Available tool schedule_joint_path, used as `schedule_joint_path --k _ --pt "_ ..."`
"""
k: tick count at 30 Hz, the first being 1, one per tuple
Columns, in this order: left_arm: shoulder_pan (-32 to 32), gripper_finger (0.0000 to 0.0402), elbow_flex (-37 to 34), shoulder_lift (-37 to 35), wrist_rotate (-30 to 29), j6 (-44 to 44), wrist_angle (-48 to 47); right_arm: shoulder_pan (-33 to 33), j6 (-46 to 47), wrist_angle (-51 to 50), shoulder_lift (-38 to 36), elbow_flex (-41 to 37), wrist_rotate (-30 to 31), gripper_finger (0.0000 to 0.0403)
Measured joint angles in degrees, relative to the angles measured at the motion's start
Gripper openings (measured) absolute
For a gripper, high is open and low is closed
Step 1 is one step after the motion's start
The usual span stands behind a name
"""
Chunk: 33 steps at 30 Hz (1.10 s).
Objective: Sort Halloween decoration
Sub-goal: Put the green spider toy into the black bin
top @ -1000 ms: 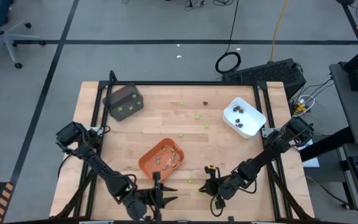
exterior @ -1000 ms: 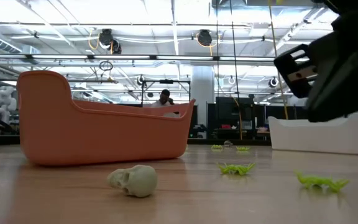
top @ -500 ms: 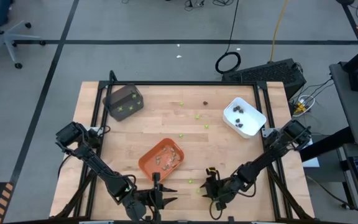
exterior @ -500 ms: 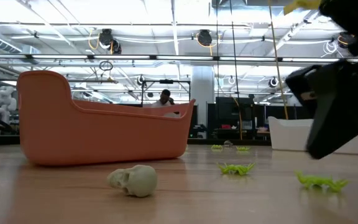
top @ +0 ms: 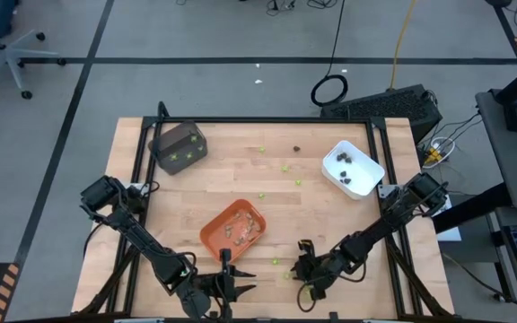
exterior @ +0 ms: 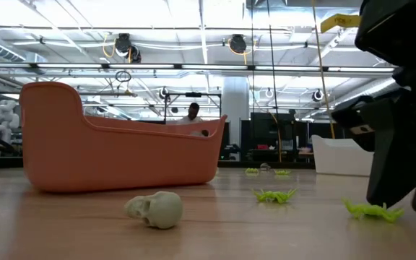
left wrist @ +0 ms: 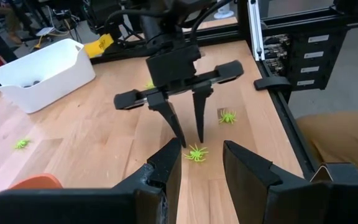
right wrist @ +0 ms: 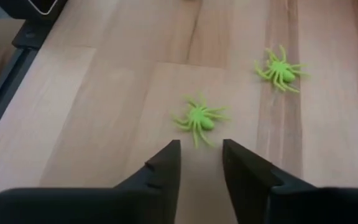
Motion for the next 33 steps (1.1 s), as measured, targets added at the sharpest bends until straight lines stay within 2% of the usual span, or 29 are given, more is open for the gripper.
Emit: schedule_joint_path --k 8,17,20,22,27,33 --pt "0.00 0.0118 0.00 -0.04 0.00 0.00 -0.02 -0.04 0.05 0.02 0.00 0.00 0.00 0.0064" --pt "0.26 0.0118 -0.02 -0.04 0.00 0.04 -0.04 -0.05 -0.37 2.30 2.22 0.13 0.33 0.0094" --pt "0.24 0.0118 -0.02 -0.04 0.00 0.04 -0.04 -0.22 -0.54 2.33 2.29 0.13 0.18 0.0094" --pt "0.24 0.0118 -0.02 -0.04 -0.02 0.04 -0.04 -0.26 -0.54 2.29 2.32 0.13 0.17 0.0080" --pt "0.24 0.0118 -0.02 -0.04 0.00 0.04 -0.05 -0.50 -1.75 2.08 2.38 0.13 -1.09 0.0010" --pt "0.30 0.0118 -0.02 -0.04 -0.02 -0.08 -0.04 -0.46 -4.66 2.09 2.32 0.13 -1.05 0.0002"
